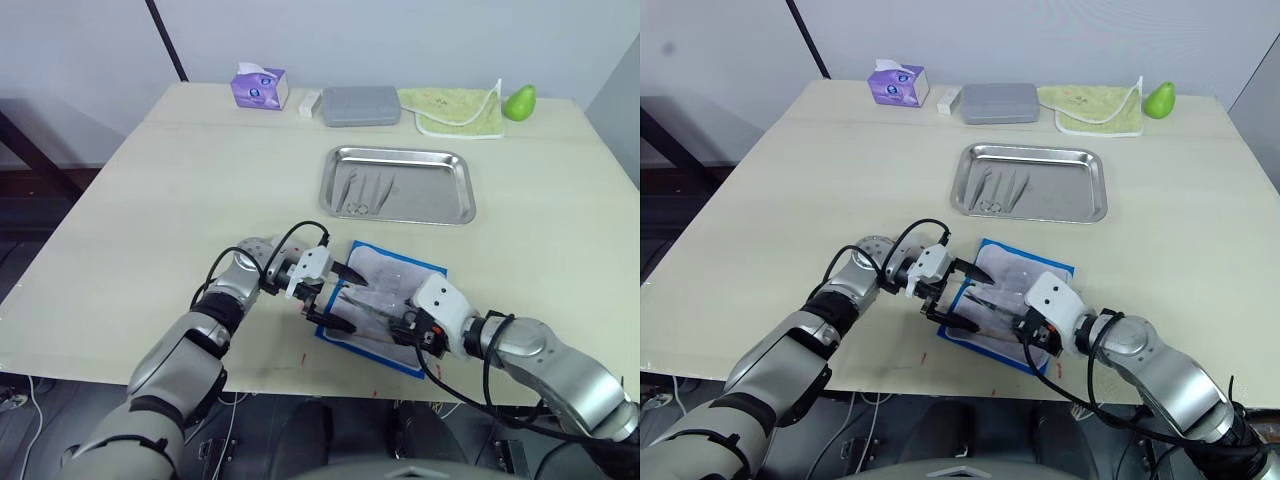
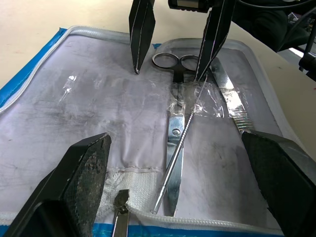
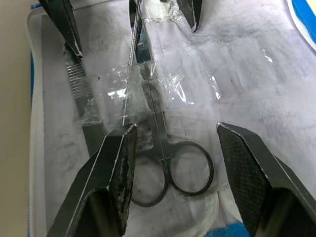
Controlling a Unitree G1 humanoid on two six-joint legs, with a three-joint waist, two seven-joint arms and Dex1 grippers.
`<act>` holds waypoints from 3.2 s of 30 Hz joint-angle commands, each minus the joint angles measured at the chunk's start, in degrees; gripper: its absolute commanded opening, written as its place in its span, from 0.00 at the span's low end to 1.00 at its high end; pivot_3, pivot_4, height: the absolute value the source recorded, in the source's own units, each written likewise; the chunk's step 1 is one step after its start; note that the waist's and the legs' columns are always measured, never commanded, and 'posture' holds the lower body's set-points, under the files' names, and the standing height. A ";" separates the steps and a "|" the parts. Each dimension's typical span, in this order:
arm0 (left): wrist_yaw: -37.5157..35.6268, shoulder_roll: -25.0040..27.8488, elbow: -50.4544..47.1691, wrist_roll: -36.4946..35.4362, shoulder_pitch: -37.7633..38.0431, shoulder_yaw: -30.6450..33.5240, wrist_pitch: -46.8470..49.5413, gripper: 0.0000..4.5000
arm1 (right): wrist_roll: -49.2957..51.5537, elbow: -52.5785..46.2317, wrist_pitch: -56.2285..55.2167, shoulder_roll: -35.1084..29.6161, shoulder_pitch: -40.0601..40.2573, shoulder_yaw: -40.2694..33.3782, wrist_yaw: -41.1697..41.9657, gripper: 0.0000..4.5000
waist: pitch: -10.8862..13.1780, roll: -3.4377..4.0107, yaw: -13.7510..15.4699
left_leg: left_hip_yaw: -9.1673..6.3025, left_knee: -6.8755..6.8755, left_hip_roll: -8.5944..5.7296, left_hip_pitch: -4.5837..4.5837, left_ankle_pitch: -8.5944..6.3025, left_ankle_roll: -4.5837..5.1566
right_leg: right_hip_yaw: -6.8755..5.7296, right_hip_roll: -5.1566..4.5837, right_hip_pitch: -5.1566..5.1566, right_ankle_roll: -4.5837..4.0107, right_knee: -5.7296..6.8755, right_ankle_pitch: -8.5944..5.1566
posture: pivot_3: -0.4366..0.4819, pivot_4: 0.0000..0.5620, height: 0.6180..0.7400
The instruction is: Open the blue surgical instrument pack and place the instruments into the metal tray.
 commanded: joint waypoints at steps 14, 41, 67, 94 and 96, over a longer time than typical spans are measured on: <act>-2.40 -0.25 2.05 1.99 1.12 -1.35 -0.33 1.00 | -1.87 3.80 2.83 0.66 4.38 2.57 -0.76 0.03 | -0.31 -0.22 -0.04 | -0.02 0.00 0.00 0.02 0.00 0.00 | -0.02 -0.01 0.04 0.00 -0.02 0.00 | 0.48 0.27 0.97; -2.40 -1.16 2.29 4.05 1.61 -0.76 -1.06 1.00 | 7.53 -4.99 21.77 -2.03 -15.77 -0.66 5.54 0.03 | -0.31 -0.19 0.13 | -0.07 0.00 -0.04 -0.05 0.00 0.00 | -0.09 -0.09 0.00 -0.01 -0.04 0.00 | 0.48 0.27 0.97; -2.40 -2.21 3.47 6.94 1.52 0.14 -1.58 1.00 | 13.88 -6.96 30.17 -3.29 -24.85 -0.98 4.65 0.03 | -0.27 -0.14 0.18 | -0.26 0.01 -0.11 -0.30 0.00 0.01 | -0.33 -0.21 -0.08 0.00 -0.10 0.00 | 0.48 0.27 0.97; -2.40 -3.76 6.35 8.86 0.85 1.85 -2.94 1.00 | 25.62 -15.58 26.25 -26.91 -7.71 -31.90 20.13 0.03 | -0.30 0.00 1.31 | -0.49 0.06 -0.17 -0.49 0.03 0.05 | -0.59 -0.27 -0.12 0.00 -0.17 0.00 | 0.48 0.27 0.97; -2.40 -3.97 6.50 8.95 0.88 2.21 -3.10 1.00 | 27.67 -14.15 26.33 -25.38 -6.31 -37.94 21.28 0.03 | -0.29 0.00 1.32 | -0.50 0.06 -0.17 -0.46 0.03 0.05 | -0.60 -0.26 -0.08 0.00 -0.16 0.00 | 0.48 0.27 0.97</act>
